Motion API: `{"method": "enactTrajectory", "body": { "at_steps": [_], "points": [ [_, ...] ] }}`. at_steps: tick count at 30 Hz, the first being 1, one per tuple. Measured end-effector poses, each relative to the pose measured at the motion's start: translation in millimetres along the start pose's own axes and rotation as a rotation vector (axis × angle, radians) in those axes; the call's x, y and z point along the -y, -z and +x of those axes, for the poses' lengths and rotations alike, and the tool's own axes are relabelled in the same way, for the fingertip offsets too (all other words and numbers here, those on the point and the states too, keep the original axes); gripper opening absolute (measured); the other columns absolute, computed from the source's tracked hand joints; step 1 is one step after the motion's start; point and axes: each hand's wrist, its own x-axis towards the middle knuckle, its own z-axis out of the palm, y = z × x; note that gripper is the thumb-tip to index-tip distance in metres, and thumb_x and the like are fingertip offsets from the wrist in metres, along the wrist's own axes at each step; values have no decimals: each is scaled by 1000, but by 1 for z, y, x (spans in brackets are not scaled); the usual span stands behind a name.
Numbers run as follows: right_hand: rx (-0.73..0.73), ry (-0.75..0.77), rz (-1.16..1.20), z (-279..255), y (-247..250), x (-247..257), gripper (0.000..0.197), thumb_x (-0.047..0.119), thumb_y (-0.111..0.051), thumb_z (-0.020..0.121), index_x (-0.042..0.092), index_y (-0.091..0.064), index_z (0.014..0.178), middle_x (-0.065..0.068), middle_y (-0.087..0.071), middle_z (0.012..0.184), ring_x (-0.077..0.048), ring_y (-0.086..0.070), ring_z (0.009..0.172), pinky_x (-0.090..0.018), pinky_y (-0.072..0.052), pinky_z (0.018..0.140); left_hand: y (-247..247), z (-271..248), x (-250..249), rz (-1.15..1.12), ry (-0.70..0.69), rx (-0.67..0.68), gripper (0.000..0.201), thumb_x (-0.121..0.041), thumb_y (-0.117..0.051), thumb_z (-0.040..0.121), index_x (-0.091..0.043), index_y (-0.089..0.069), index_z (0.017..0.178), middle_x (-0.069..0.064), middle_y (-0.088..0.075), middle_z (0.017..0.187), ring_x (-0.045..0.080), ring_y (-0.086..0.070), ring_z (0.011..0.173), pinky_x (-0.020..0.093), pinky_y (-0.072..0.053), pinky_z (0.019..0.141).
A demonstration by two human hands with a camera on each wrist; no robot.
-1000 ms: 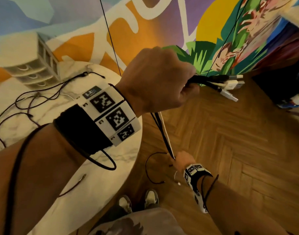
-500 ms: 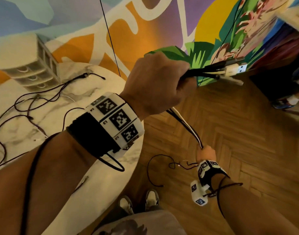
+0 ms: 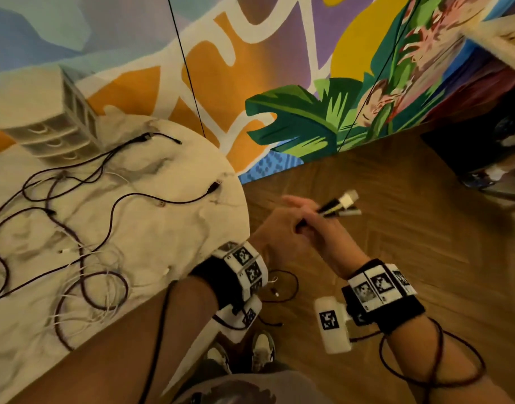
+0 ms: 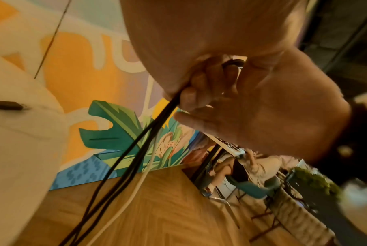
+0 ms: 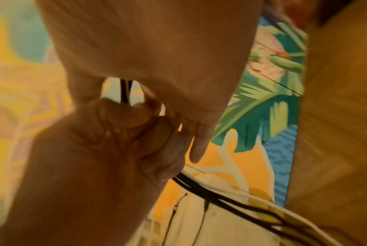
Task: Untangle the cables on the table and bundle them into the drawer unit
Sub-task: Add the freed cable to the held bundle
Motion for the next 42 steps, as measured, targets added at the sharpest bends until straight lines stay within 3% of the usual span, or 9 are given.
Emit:
{"method": "enactTrajectory", "body": {
  "at_steps": [5,7,9,11,15,21,33,37,42],
  "points": [
    [-24,-161,-122,20,-23,-3,51,39,-32,101,6,-69,109,-14,-71,107,-30,-64,106,-43,-47,98,-20,-28,44,10,430,173,40,15,-43,87,7,-52,125,5,-61,126,27,-54,119,30,-33,107],
    [-40,-144,-118,31,-34,-10,50,32,-28,103,3,-67,111,-15,-70,109,-34,-63,104,-36,-49,89,-9,-24,49,139,254,100,40,2,-46,92,0,-47,132,7,-57,128,22,-53,118,23,-39,99],
    [-124,-121,-94,41,-45,-15,46,25,-28,103,1,-66,112,-15,-69,108,-28,-66,91,-23,-53,73,21,-20,27,106,214,261,38,-10,-49,94,-6,-47,132,3,-56,121,15,-53,110,16,-44,86],
    [-202,-140,4,52,-53,-20,45,21,-29,103,-4,-65,109,-17,-69,103,-23,-66,81,-22,-56,65,50,-21,45,279,153,229,31,-25,-53,92,-9,-58,118,6,-61,112,18,-55,100,28,-45,85],
    [-190,-170,96,68,-55,-25,53,23,-23,104,-6,-65,93,-25,-67,86,-32,-67,78,-35,-55,74,103,-5,124,657,411,211,22,-30,-54,91,-9,-60,97,11,-56,105,29,-52,102,40,-41,88],
    [-208,-218,-10,68,-52,-39,56,30,-25,104,-2,-66,83,-12,-65,61,-21,-64,56,-28,-50,57,144,12,196,959,647,279,39,-23,-50,91,-11,-40,127,13,-36,127,34,-46,110,45,-45,86],
    [-255,-342,-37,73,-51,-70,57,34,-24,104,3,-67,83,-4,-63,55,-13,-57,46,-23,-36,44,67,-29,178,710,610,351,24,-20,-38,98,-8,-47,116,14,-50,120,35,-55,105,42,-43,87],
    [-231,-432,-125,62,-66,-81,42,31,-34,102,7,-67,93,-4,-63,70,-8,-55,47,-21,-28,41,51,-61,142,410,514,96,10,-20,-53,92,-18,-51,83,1,-55,86,26,-57,87,31,-41,70],
    [-116,-353,-63,52,-95,-75,26,18,-41,101,-1,-58,108,-6,-46,67,-3,-34,36,-15,-27,38,51,-81,103,93,374,-68,25,-20,-55,94,-22,-61,118,-11,-64,108,4,-61,93,19,-51,76]
  ]
}}
